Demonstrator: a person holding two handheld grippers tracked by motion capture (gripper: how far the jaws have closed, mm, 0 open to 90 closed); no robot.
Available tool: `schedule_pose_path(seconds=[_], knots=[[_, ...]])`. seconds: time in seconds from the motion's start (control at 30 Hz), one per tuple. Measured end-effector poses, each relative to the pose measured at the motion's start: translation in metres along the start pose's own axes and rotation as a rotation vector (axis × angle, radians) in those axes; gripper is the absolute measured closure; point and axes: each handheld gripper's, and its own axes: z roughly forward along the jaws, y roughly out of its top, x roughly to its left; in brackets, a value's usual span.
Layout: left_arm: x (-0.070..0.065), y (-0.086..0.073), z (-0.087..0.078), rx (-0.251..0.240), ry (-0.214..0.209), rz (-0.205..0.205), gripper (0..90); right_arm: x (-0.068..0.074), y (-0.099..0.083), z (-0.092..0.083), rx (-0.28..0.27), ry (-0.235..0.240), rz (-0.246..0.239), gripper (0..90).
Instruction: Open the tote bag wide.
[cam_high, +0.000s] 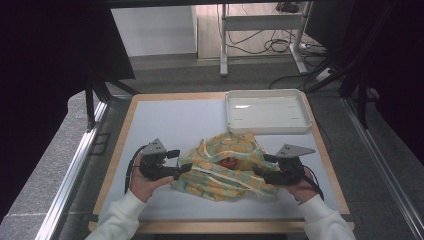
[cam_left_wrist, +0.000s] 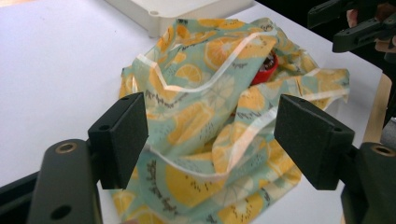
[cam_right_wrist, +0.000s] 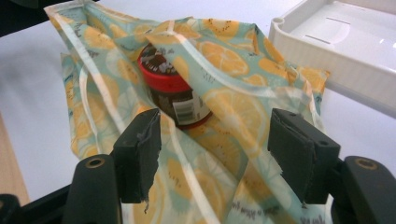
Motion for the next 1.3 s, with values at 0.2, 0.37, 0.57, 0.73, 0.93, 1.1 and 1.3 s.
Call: schedule_pose_path(seconds=[0.2,0.37,0.57,0.73,0.93,1.1,1.3], knots=[[0.002,0.016,0.015,0.012,-0.007,0.012,28.3,-0.002,0.014,0.013,0.006,0.013,0.002,36.4],[0.008,0.025,0.030,0.023,-0.010,0.003,29.6,0.005,0.028,0.023,-0.011,0.033,-0.023,36.9],[0.016,0.019,0.039,0.055,-0.002,-0.013,31.3,0.008,0.026,0.024,-0.016,0.034,-0.024,37.8],[0.017,0.019,0.036,0.047,0.005,-0.015,33.0,0.007,0.023,0.012,-0.049,0.027,0.005,41.6],[0.015,0.023,0.046,0.066,-0.001,0.005,35.0,0.011,0.023,0.011,-0.046,0.044,0.004,44.5],[0.008,0.027,0.059,0.092,-0.015,0.033,35.2,0.013,0.022,0.017,-0.018,0.051,0.000,44.6],[0.006,0.033,0.074,0.124,-0.029,0.058,35.7,0.013,0.020,0.019,-0.010,0.057,0.000,44.8]])
